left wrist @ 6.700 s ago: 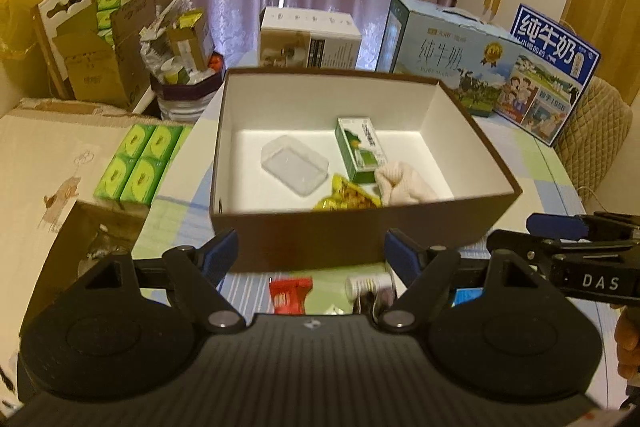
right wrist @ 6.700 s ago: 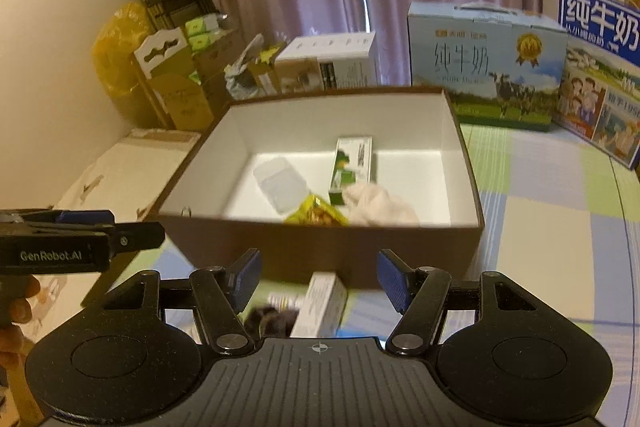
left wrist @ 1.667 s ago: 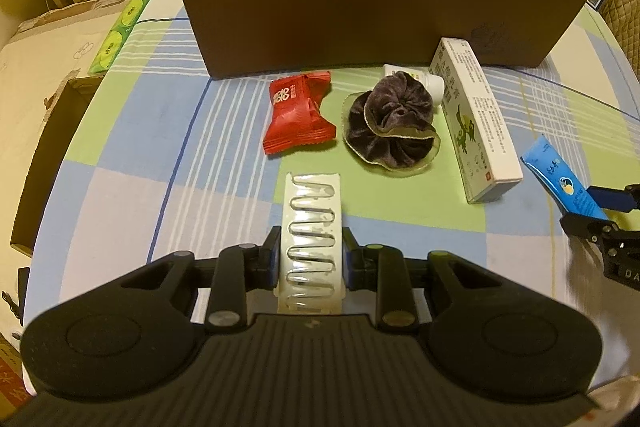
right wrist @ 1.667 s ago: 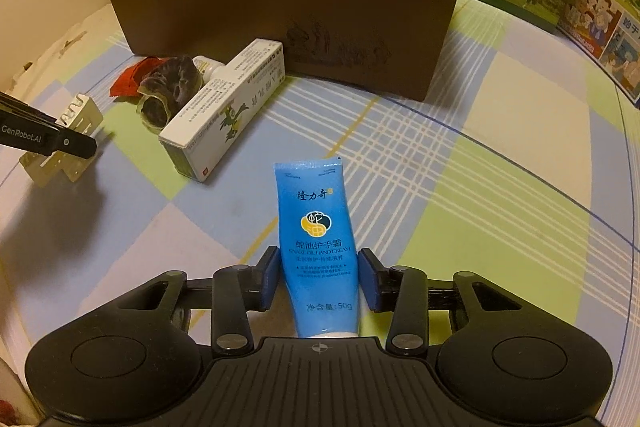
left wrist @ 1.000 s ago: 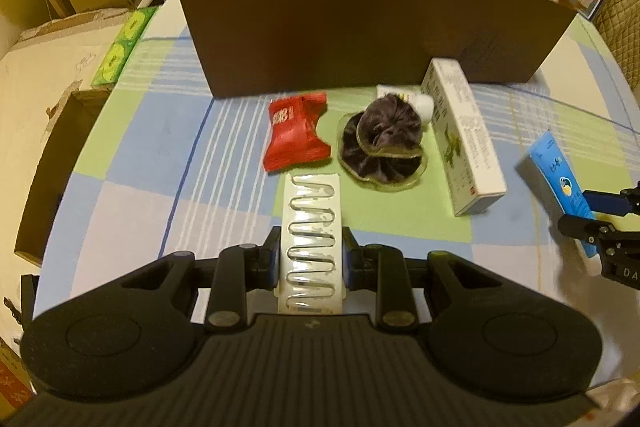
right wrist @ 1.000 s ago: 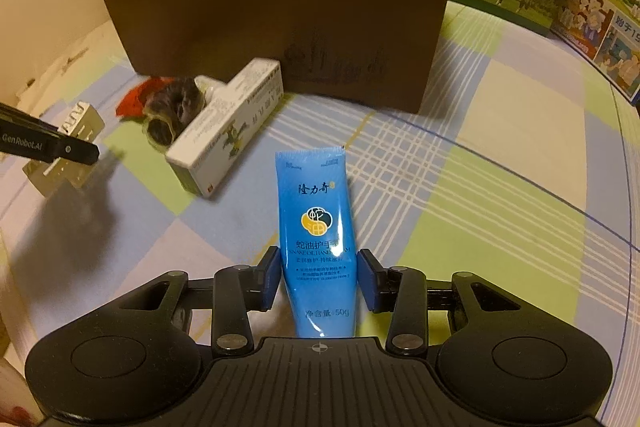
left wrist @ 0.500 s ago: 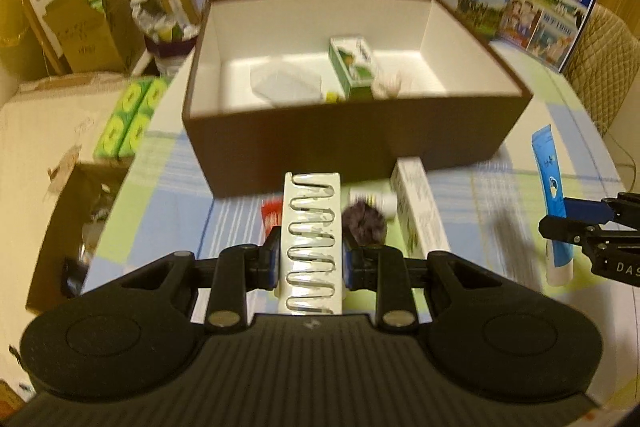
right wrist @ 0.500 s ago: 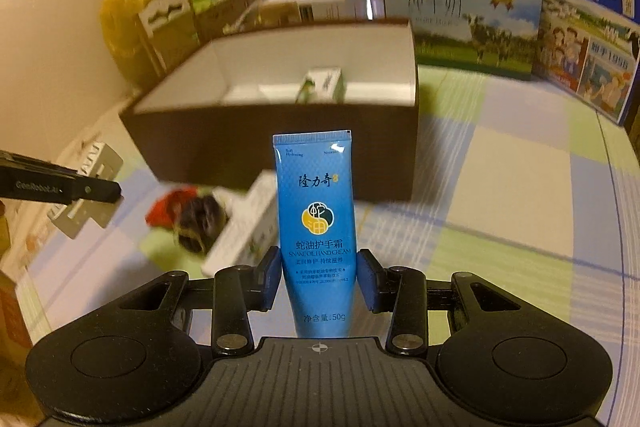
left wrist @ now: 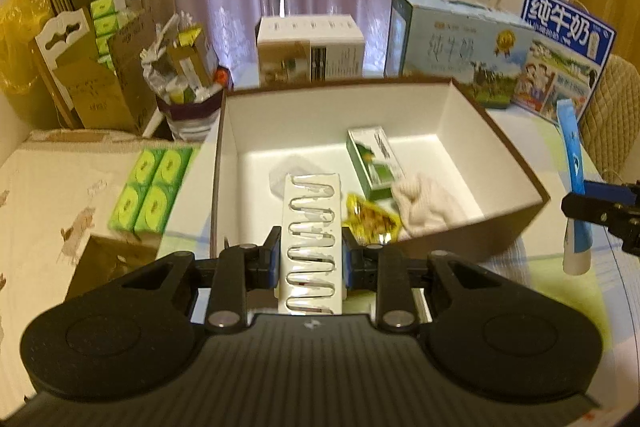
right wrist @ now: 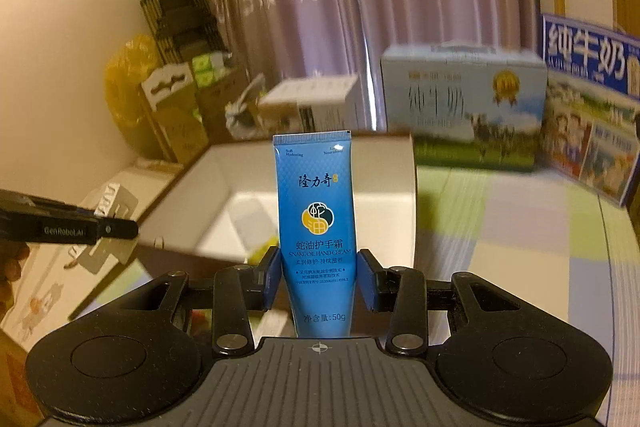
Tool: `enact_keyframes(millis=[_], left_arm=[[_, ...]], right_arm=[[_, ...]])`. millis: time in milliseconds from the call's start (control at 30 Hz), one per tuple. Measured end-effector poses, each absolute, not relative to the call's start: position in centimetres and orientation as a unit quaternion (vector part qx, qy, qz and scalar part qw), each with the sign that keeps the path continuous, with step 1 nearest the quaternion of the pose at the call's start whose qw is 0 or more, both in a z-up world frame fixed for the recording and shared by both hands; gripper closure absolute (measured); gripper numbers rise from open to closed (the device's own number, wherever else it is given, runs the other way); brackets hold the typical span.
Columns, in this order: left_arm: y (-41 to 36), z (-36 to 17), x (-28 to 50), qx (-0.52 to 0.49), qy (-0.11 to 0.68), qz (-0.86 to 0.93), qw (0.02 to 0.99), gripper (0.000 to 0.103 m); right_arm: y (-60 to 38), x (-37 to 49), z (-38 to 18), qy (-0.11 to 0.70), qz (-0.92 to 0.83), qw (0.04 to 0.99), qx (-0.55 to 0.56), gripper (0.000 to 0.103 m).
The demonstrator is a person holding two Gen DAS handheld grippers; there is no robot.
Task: Organize objects
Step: 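Lift the blister and the tube over the box with both grippers, then lower the tube and blister into the box and open both grippers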
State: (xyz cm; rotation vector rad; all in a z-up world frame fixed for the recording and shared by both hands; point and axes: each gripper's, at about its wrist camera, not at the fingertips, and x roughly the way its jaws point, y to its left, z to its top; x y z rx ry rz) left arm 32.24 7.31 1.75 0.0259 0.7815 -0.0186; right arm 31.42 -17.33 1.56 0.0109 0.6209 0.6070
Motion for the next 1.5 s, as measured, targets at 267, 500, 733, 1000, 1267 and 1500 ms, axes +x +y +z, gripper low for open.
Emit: enact_keyframes(millis=[267, 500, 733, 1000, 1267, 1500], left_arm=[[7.4, 3.2, 36.6, 0.025, 0.363, 0.000, 0.932, 0.079], [7.8, 2.0, 40.2, 0.025, 0.382, 0.003, 0.924, 0.079], [8.1, -0.3, 42.5, 0.027, 0.409, 0.002, 0.912, 0.079], [8.5, -2.6, 43.7, 0.027, 0.430, -0.003, 0.902, 0.079], [8.6, -3.8, 44.1, 0.027, 0.441, -0.010, 0.897, 0.079], [8.6, -4.4, 44.2, 0.027, 0.449, -0.010, 0.893, 0.079]], right_arm=[[-15.2, 35.6, 3.7, 0.266, 0.290, 0.919, 0.001, 0.066], [-13.7, 40.2, 2.7, 0.284, 0.268, 0.921, 0.001, 0.066], [-12.4, 43.0, -1.0, 0.336, 0.243, 0.910, -0.018, 0.066], [-11.3, 44.0, -5.2, 0.400, 0.207, 0.891, -0.059, 0.066], [-10.7, 44.5, -6.5, 0.432, 0.186, 0.878, -0.086, 0.065], [-9.8, 45.0, -6.6, 0.445, 0.160, 0.874, -0.114, 0.064]])
